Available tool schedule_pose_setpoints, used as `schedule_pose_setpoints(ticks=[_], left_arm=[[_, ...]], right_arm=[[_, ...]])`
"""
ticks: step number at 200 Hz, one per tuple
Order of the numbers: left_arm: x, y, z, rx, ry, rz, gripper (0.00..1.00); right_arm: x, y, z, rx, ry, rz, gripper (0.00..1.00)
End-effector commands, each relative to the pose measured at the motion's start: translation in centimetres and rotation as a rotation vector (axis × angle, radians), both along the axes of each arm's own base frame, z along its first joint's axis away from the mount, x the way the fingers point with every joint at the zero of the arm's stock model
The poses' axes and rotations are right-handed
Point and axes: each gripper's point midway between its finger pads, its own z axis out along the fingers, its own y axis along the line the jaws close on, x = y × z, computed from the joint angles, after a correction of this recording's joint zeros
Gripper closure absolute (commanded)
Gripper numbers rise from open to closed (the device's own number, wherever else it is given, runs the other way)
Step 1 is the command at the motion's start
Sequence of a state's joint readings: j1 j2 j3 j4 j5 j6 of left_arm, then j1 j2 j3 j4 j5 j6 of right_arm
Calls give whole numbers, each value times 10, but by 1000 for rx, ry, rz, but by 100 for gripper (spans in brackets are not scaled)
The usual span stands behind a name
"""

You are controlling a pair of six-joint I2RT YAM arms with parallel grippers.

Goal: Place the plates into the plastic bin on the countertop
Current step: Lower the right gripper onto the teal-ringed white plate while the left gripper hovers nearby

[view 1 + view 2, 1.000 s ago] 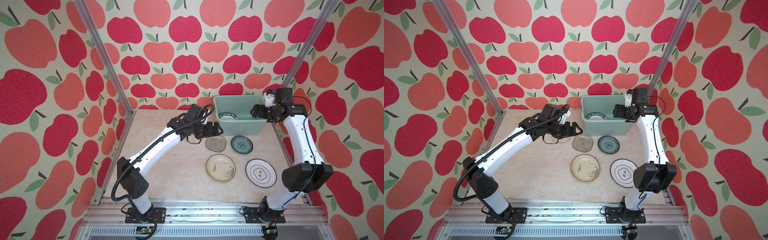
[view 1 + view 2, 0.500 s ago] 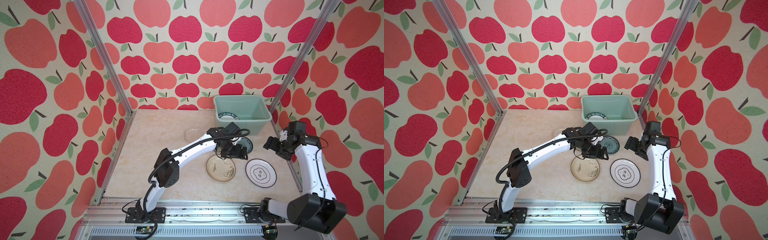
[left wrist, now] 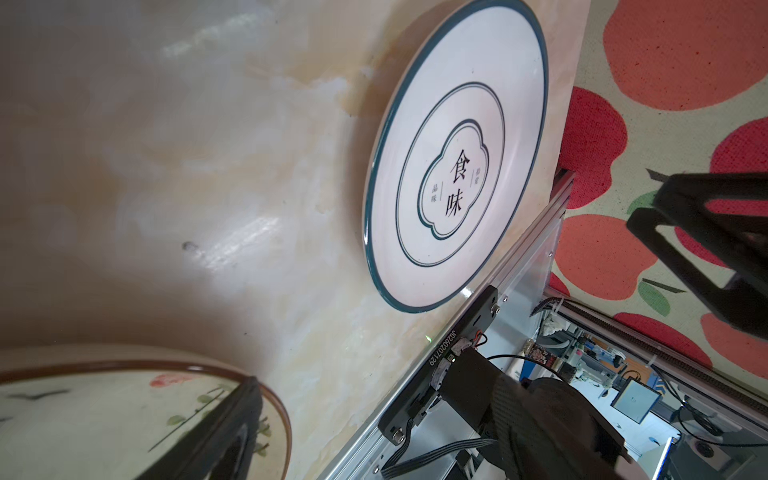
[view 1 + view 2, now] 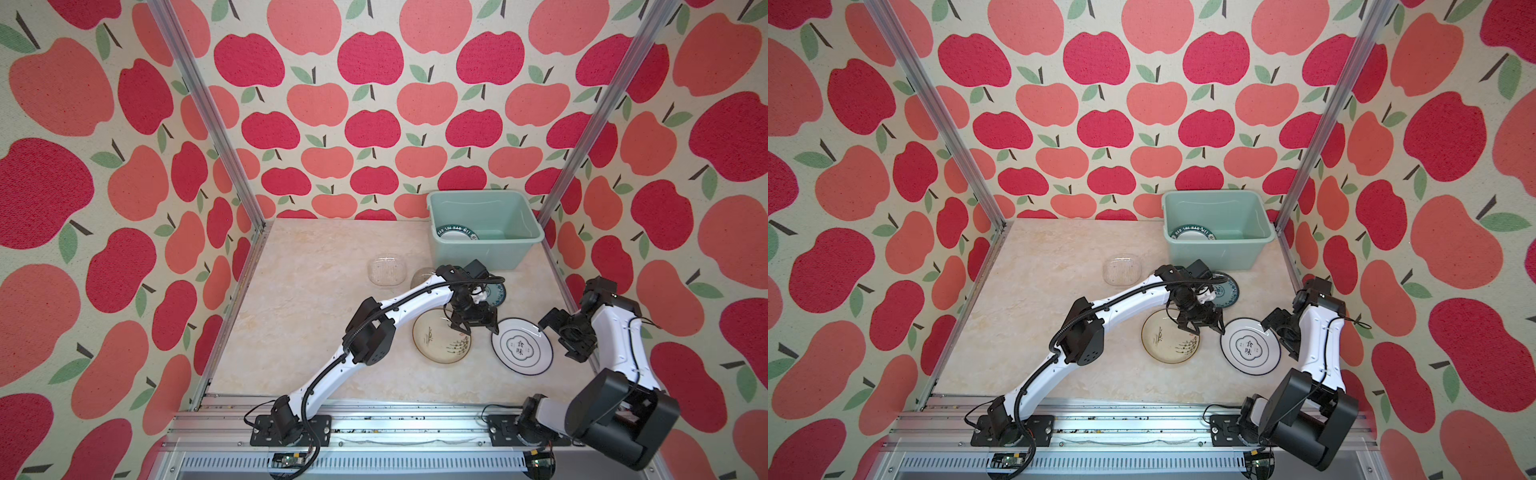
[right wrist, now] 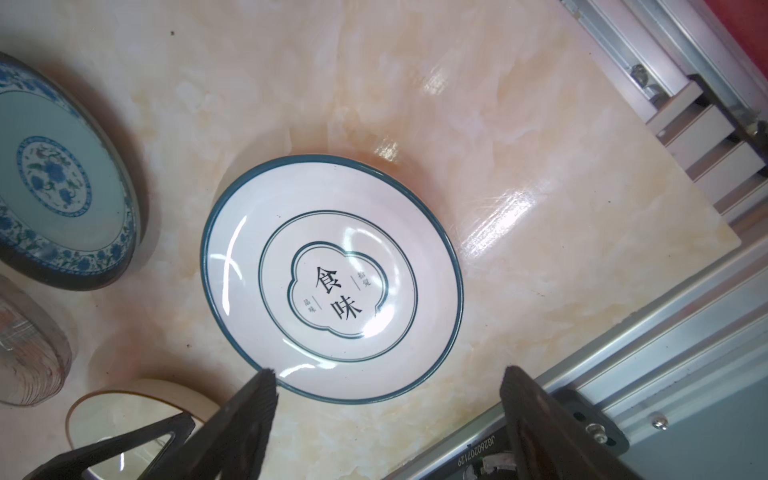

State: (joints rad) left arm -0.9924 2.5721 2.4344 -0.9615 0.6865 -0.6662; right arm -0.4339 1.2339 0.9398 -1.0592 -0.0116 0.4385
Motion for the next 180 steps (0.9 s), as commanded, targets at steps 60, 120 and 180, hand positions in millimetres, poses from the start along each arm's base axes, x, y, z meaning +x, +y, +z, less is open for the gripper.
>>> schedule_pose_setpoints(ticks=[60, 120, 180], left_arm=[[12, -10, -9, -15, 65, 60, 13], [17, -24, -1, -74, 53, 66, 13], [26, -26, -2, -68, 28, 101, 13]], right_arm=[[-9, -4, -39, 55, -37, -122, 12], [-7, 3, -62, 95, -57, -127, 13], [-2, 5, -76, 101, -93, -95, 13]])
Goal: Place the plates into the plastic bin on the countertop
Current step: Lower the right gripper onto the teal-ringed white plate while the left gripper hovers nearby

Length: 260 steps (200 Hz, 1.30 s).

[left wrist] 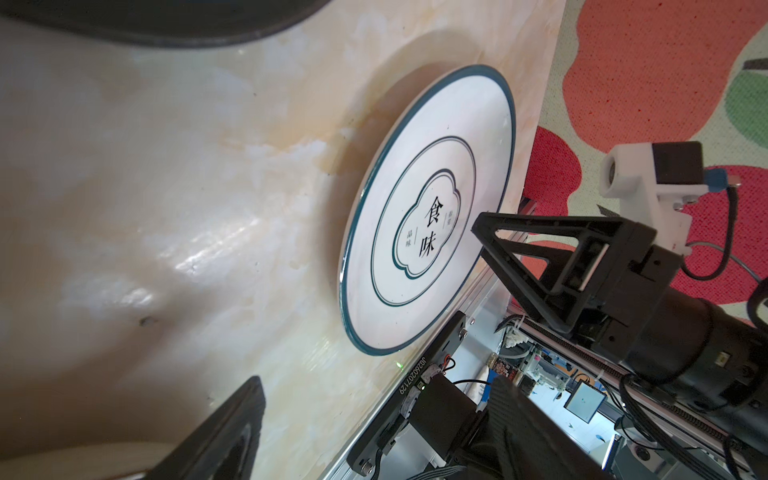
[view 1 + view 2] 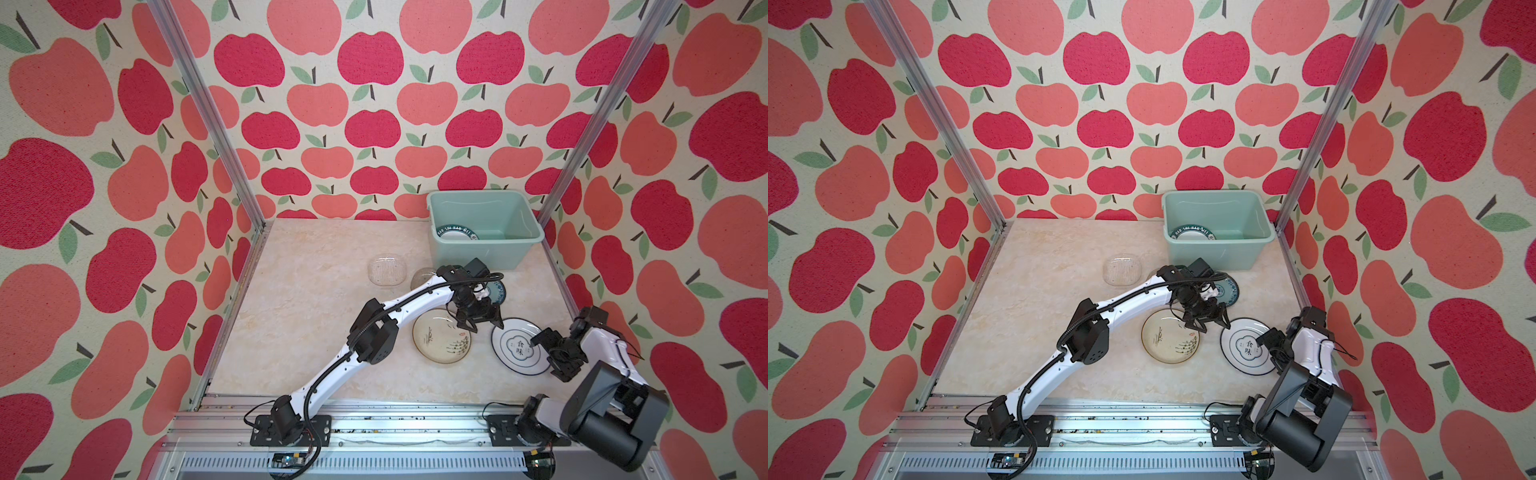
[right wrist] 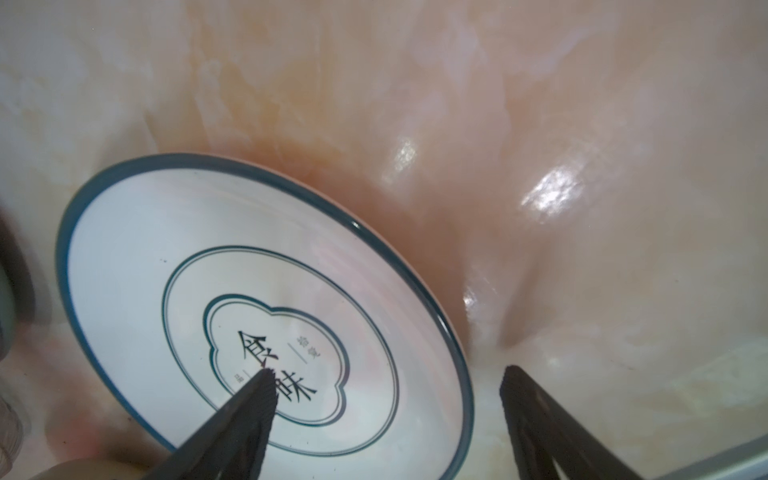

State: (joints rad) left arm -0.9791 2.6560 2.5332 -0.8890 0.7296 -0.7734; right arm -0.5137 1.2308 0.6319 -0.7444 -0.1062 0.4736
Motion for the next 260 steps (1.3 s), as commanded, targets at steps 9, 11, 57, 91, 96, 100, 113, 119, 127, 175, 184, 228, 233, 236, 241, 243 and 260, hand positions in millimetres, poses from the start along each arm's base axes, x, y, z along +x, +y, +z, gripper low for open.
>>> schedule_pose_setpoints(ticks=[9, 11, 57, 91, 96, 100, 113, 119, 127, 175, 184, 228, 233, 236, 241, 243, 260], left_arm=[[10, -6, 0, -7, -21, 35, 13], [11, -6, -1, -7, -21, 37, 13], [17, -11, -9, -23, 4, 55, 14], [17, -14, -11, -37, 11, 49, 16], [17, -14, -12, -38, 14, 47, 16], [17, -14, -12, -39, 15, 47, 17], [18, -15, -13, -45, 19, 47, 18], [18, -16, -14, -48, 23, 47, 19], [17, -17, -14, -49, 27, 48, 20], [18, -18, -20, -53, 49, 54, 31], [18, -19, -20, -55, 53, 54, 32], [24, -12, -19, -21, 13, 74, 35], [26, -10, -16, -13, -2, 78, 35], [27, -9, -15, -8, -11, 80, 35], [28, -8, -13, -3, -25, 83, 35], [28, -7, -12, -2, -31, 83, 35], [33, -2, -8, 21, -73, 94, 34]], right_arm=[[11, 1, -5, 20, -53, 12, 13], [12, 1, -5, 22, -57, 13, 13], [22, 8, -12, 68, -100, 31, 16], [33, 18, -14, 118, -160, 63, 20], [34, 19, -13, 122, -164, 74, 21], [35, 20, -13, 124, -165, 83, 21], [38, 23, -13, 137, -164, 117, 23], [38, 25, -14, 143, -156, 130, 24], [39, 26, -15, 148, -146, 144, 24], [46, 35, -19, 187, -120, 186, 29], [47, 37, -20, 192, -117, 191, 30], [45, 37, -23, 197, -77, 197, 30], [44, 37, -24, 193, -70, 196, 30], [43, 36, -24, 192, -65, 196, 30], [43, 36, -24, 189, -62, 195, 30], [43, 35, -25, 189, -60, 195, 30], [41, 34, -25, 180, -50, 193, 30]])
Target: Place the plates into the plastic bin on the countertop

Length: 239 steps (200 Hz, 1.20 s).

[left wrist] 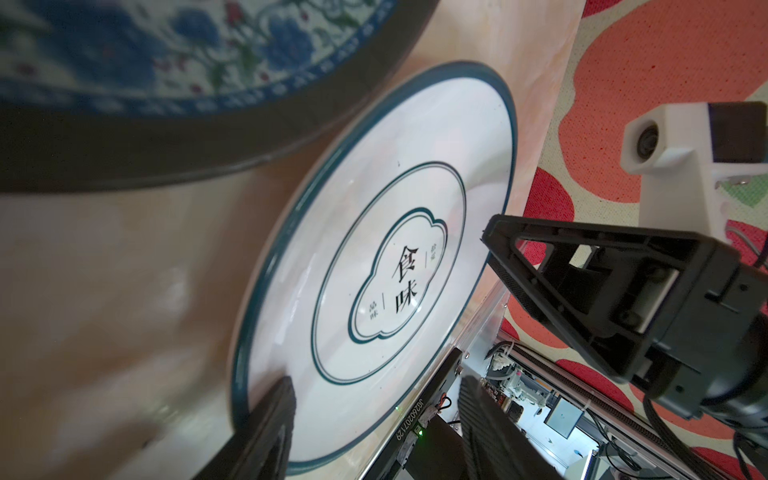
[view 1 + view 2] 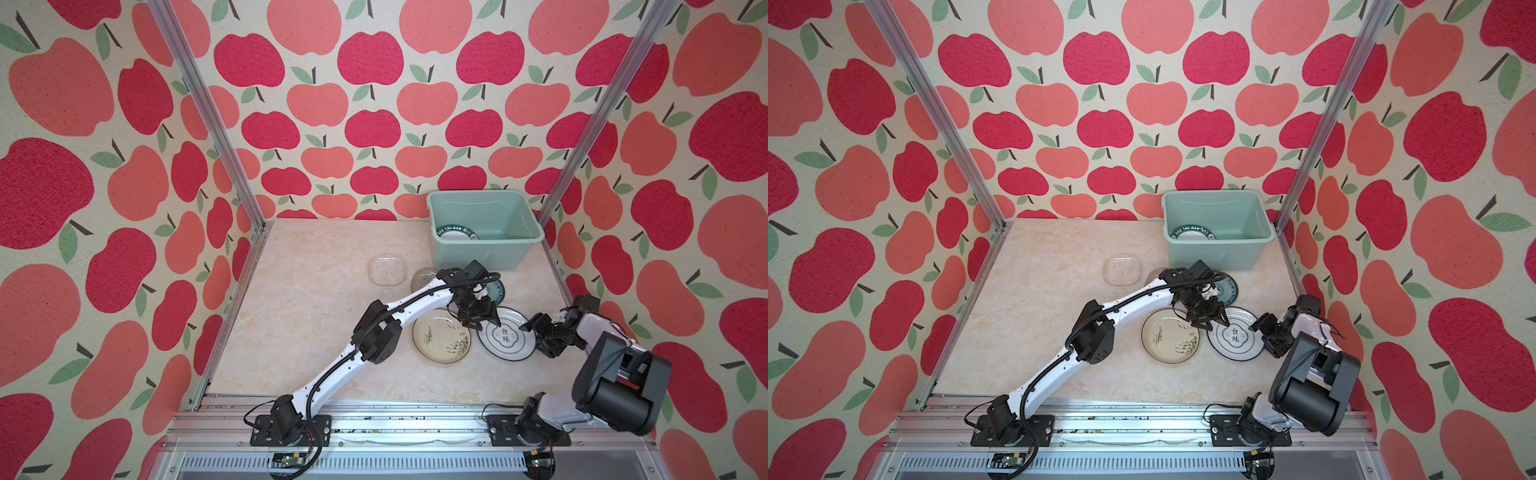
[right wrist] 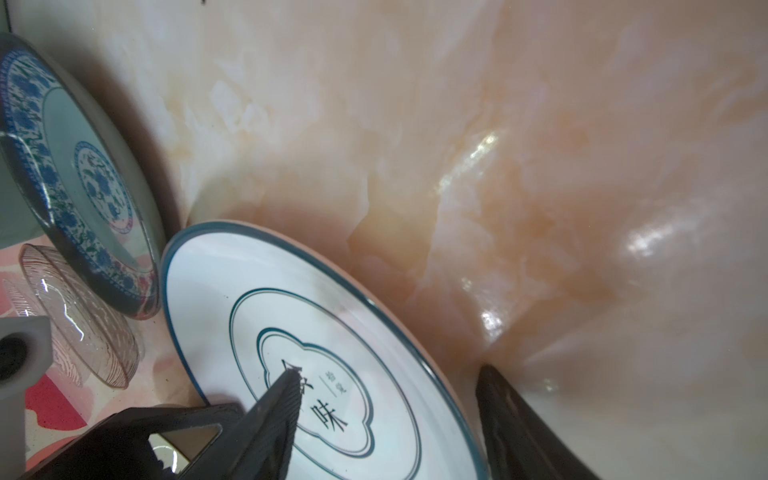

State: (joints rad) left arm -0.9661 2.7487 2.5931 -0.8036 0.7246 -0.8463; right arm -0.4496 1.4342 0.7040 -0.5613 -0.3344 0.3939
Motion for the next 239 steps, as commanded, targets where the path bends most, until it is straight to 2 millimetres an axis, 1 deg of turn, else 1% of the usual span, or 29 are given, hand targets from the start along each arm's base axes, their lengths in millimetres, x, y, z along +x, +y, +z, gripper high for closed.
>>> schedule_pose_setpoints(ticks=[1, 13, 33, 82, 97, 137, 160, 187, 239], left_arm=[[13, 12, 18, 44, -89, 30, 34], [16, 15, 19, 59, -109, 37, 34], [19, 20, 14, 88, -112, 53, 33], [20, 21, 12, 93, -109, 59, 33], [21, 22, 16, 92, -123, 58, 33], [27, 30, 29, 115, -185, 67, 32], [30, 33, 33, 118, -197, 76, 31], [32, 36, 30, 125, -189, 83, 31], [31, 33, 9, 125, -132, 90, 32]], right_arm=[[-23, 9, -21, 15, 116, 26, 30], [-24, 8, -21, 10, 117, 20, 30], [-25, 7, -20, 1, 122, 17, 30], [-24, 9, -19, 8, 111, 42, 31], [-23, 12, -18, 28, 110, 59, 30], [-20, 17, -17, 60, 99, 75, 30], [-18, 19, -16, 72, 76, 85, 30], [-16, 22, -15, 83, 52, 97, 30], [-13, 31, -12, 122, 5, 119, 30]])
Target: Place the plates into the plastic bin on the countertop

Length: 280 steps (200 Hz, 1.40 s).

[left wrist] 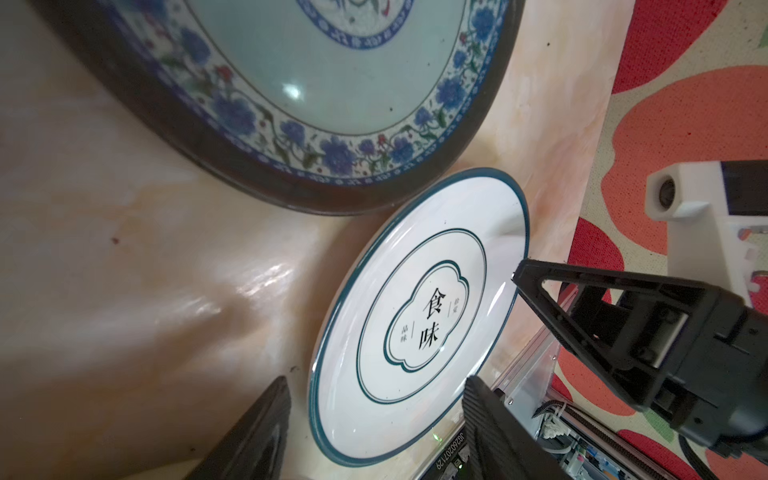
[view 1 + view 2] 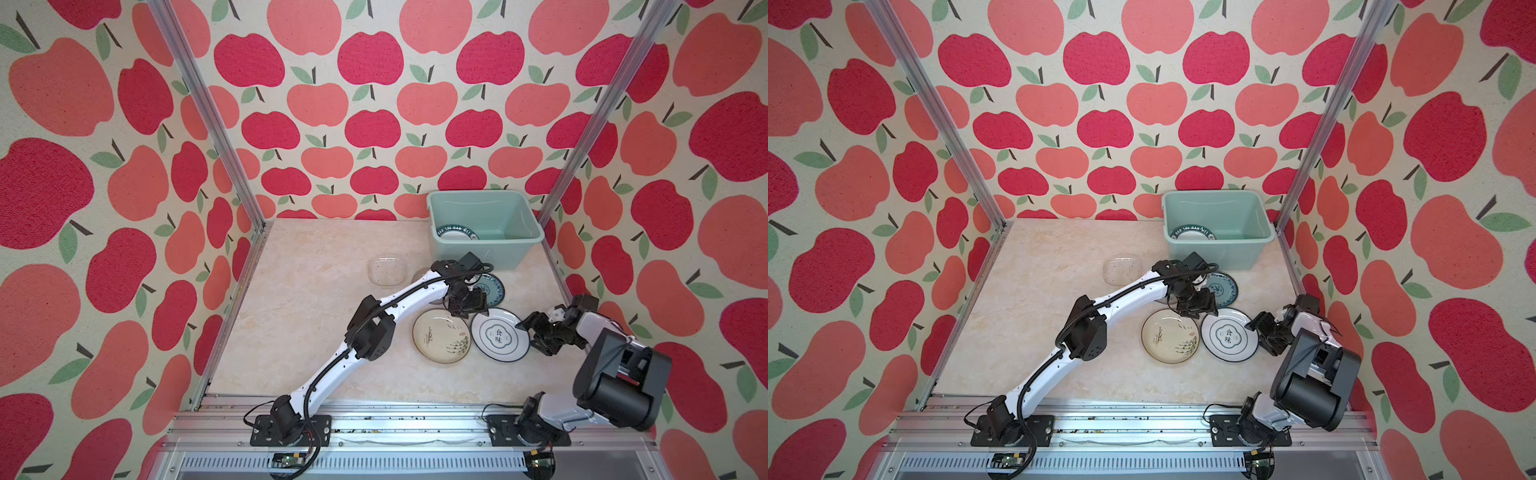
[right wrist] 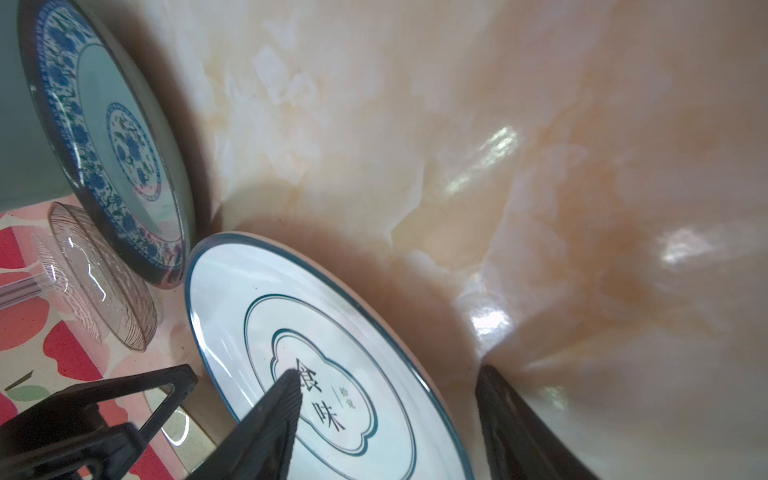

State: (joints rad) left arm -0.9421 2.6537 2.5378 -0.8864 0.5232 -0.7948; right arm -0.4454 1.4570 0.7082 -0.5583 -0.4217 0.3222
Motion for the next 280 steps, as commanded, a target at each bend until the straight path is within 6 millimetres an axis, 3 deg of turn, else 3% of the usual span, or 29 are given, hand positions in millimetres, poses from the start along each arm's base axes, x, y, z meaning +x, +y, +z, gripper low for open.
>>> schedule_pose_setpoints(ticks=[1, 102, 189, 240, 280], left_arm=[[0, 0, -3, -5, 21, 7, 32], [-3, -5, -26, -18, 117, 17, 33], [-4, -6, -30, -25, 136, 13, 33], [-4, -6, -29, -27, 137, 13, 33], [-6, -6, -29, -25, 136, 10, 33]], right_arm=[[-19, 17, -14, 60, 51, 38, 30], [-14, 20, 1, 99, -14, 52, 36], [0, 29, 21, 176, -104, 45, 47], [2, 36, 25, 218, -144, 57, 59], [3, 35, 24, 210, -144, 56, 80]])
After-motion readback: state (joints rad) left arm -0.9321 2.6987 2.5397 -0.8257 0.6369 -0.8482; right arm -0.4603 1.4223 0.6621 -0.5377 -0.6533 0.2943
